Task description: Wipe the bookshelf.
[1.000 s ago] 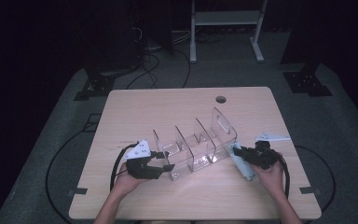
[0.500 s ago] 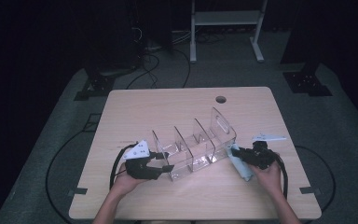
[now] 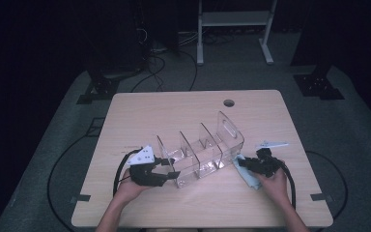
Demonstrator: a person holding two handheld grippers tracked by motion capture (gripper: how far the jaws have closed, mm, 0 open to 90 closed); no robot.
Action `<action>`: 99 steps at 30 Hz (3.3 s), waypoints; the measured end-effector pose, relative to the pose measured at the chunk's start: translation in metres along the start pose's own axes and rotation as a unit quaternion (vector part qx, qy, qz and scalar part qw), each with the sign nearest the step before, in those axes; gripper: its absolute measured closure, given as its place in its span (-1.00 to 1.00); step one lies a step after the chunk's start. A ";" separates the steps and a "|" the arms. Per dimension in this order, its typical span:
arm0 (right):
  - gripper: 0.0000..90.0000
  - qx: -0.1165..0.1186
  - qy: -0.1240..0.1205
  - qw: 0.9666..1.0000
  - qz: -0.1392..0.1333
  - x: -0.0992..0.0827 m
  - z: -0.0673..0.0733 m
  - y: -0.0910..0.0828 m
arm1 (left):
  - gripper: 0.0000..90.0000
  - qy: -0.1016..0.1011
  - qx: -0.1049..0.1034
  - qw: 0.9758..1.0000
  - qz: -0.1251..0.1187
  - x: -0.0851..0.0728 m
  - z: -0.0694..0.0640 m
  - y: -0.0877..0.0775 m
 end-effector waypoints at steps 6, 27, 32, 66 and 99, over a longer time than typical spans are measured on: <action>0.70 0.013 -0.002 0.998 -0.069 0.016 0.010 -0.030 | 0.03 0.002 -0.001 1.000 -0.001 0.000 0.000 0.000; 0.70 -0.004 0.009 1.000 -0.010 0.004 0.000 0.003 | 0.03 -0.001 -0.003 1.000 -0.001 0.000 0.000 0.001; 0.70 0.006 0.006 0.998 -0.057 0.017 0.007 -0.013 | 0.03 -0.001 -0.003 1.000 -0.002 -0.001 0.000 0.001; 0.71 0.012 -0.015 0.997 -0.068 0.024 0.012 -0.030 | 0.02 0.000 -0.006 1.000 -0.001 0.000 -0.002 0.003; 0.71 0.028 -0.034 0.995 -0.095 0.038 0.032 -0.036 | 0.02 -0.001 -0.011 1.000 0.001 0.001 -0.004 0.007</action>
Point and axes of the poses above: each handheld gripper's, and its own axes: y roughly forward along the jaws, x roughly out of its top, z roughly to its left, the point moved 5 cm from there along y, roughly forward along the jaws, and after that the axes turned 2 degrees about -z, right-handed, at the moved point
